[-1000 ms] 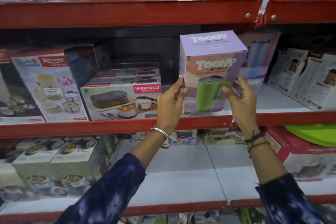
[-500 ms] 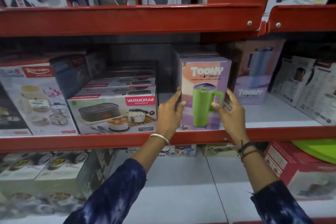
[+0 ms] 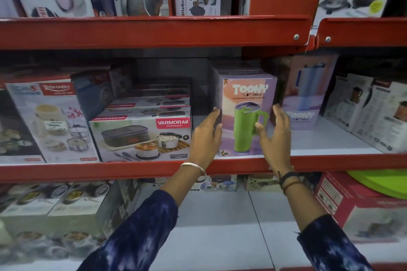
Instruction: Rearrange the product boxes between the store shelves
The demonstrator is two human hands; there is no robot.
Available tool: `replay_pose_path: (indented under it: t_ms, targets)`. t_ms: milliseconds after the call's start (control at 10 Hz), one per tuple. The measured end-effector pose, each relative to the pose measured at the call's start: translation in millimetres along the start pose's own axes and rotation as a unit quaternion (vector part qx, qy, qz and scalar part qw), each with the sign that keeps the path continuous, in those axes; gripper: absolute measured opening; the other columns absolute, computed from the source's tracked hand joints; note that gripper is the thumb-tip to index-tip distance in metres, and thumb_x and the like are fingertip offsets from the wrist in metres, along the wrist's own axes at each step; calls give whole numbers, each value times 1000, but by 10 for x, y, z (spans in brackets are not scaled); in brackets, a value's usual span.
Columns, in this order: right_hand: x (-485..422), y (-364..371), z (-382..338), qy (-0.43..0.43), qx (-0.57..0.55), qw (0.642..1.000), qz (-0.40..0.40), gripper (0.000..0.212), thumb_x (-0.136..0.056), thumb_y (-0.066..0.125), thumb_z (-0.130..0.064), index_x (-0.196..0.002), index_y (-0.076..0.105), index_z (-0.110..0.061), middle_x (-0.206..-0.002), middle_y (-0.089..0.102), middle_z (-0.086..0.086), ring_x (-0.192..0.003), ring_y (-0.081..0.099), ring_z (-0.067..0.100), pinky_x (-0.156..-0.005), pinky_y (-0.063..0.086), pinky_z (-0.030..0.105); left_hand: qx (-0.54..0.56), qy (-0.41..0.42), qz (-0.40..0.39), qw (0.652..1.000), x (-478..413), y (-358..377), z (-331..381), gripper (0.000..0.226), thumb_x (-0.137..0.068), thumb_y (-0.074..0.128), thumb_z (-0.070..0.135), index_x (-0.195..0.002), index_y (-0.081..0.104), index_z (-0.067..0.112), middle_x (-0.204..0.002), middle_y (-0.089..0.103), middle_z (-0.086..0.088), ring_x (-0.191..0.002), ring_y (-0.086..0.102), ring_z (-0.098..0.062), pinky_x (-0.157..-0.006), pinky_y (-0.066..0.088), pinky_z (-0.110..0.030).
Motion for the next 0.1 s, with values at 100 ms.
replay_pose_path:
  t_ms: [100]
  targets:
    - [52,-100,-493,-114,-30,991,61,52,-93,54,-19,-141,36,-11,-148,40,6,-134,32,9,-112,21,12,4,94,57,994,-6,-328,202,38,-94,50,13,-131,47,6,-140,51,-10,-121,55,-22,-100,44,-25]
Point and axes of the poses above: each hand's wrist, its own x-axis away from the middle knuckle, its own y-axis out of the palm, z = x × y, the point moved 5 cm from there along -x, towards the middle knuckle
